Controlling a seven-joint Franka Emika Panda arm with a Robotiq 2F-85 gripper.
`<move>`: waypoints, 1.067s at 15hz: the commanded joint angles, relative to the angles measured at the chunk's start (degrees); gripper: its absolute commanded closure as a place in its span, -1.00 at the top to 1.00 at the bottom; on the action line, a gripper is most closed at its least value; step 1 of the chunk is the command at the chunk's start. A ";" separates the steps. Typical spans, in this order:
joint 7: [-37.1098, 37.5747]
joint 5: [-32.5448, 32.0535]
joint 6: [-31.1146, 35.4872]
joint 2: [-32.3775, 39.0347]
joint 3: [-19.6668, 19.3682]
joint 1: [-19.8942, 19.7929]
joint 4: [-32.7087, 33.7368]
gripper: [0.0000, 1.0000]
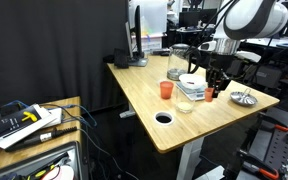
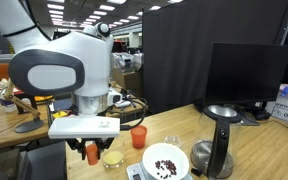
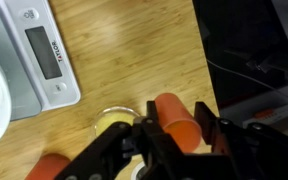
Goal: Pour the things in the small orange cup into the glass bowl
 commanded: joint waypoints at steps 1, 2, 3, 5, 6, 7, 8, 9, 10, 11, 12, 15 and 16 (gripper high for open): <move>-8.88 11.01 0.69 -0.39 -2.21 2.38 0.22 -0.66; -10.86 13.57 0.87 0.13 -2.31 2.70 0.37 -0.66; -12.19 15.21 1.06 0.54 -2.30 2.92 0.40 -0.66; -11.63 13.55 2.12 1.96 -1.78 2.81 0.35 -0.66; -8.29 9.00 3.03 3.45 -1.40 2.31 0.35 -0.66; -6.24 5.62 3.70 4.70 -1.21 2.04 0.30 -0.66; -4.34 2.60 4.30 5.90 -1.09 1.92 0.29 -0.66; -2.51 -0.17 5.02 7.19 -0.98 1.84 0.27 -0.66; -1.20 -2.22 5.32 8.20 -0.82 1.73 0.26 -0.66; -0.77 -3.04 5.56 9.13 -0.38 1.58 0.27 -0.66; -0.16 -4.01 5.82 10.00 0.11 1.37 0.29 -0.66; 0.78 -5.72 5.99 11.44 1.21 0.80 0.41 -0.66; 1.11 -6.02 5.97 11.63 1.48 0.68 0.50 -0.66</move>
